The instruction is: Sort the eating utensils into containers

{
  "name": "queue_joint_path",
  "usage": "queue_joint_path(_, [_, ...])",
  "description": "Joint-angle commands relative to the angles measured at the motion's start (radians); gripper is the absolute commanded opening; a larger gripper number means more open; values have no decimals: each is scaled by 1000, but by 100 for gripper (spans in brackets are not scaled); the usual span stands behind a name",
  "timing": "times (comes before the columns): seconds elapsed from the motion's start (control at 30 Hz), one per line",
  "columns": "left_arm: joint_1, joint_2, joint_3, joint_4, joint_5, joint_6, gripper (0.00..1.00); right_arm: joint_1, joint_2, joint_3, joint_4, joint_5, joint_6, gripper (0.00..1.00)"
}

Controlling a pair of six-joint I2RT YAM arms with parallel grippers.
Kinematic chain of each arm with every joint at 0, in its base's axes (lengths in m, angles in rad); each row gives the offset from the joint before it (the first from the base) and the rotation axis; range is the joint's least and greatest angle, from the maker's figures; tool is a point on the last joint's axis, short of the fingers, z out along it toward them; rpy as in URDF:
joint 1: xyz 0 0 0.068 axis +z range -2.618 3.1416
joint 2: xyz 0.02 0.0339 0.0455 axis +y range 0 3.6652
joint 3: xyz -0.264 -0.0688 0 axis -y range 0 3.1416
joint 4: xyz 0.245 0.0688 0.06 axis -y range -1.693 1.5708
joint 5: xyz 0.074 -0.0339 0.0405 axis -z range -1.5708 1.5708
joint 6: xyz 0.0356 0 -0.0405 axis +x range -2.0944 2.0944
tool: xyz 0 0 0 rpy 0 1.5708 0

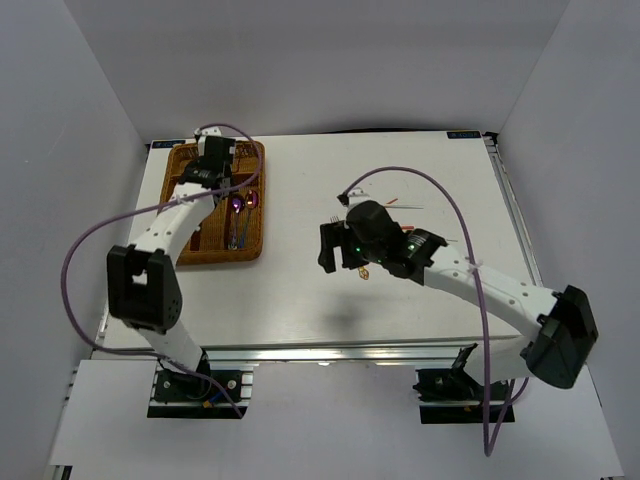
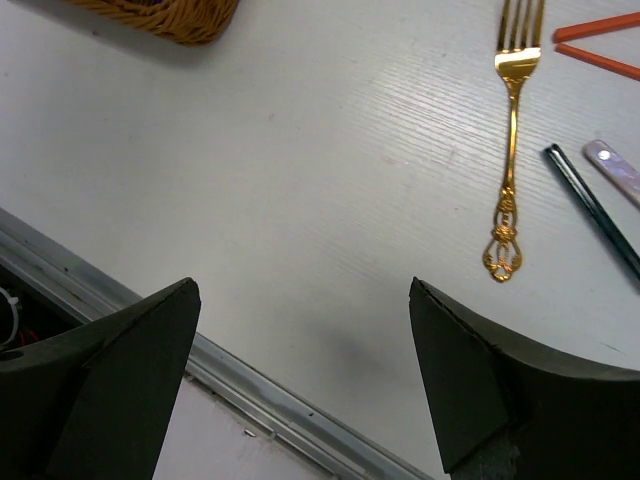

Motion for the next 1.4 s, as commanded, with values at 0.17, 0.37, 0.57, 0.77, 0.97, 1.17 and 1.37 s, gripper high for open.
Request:
queue_joint_path(0.17, [45, 296, 276, -36, -207, 227, 0, -29, -181, -149, -28, 70, -47, 89])
queue_joint_path(0.37, [71, 394, 321, -6, -204, 276, 0, -32, -215, -167, -40, 60, -62, 89])
queue_joint_path(0.57, [78, 376, 275, 26, -218, 263, 49, -32, -146, -141, -15, 38, -75, 89])
queue_joint_path(0.77, [88, 309, 283, -14, -216, 226, 77, -44, -31, -97, -5, 39, -84, 89])
queue_joint_path(0.97, [87, 108, 309, -141, -181, 114, 98, -105, 142, 0, -61, 97, -110, 86])
queue_joint_path(1.17, [88, -179, 95, -177, -68, 2, 98, -199, 296, 95, -29, 19, -167, 57])
queue_joint_path(1.37, [87, -542, -352, 23, -60, 26, 98, -251, 495, 258, -64, -41, -260, 46])
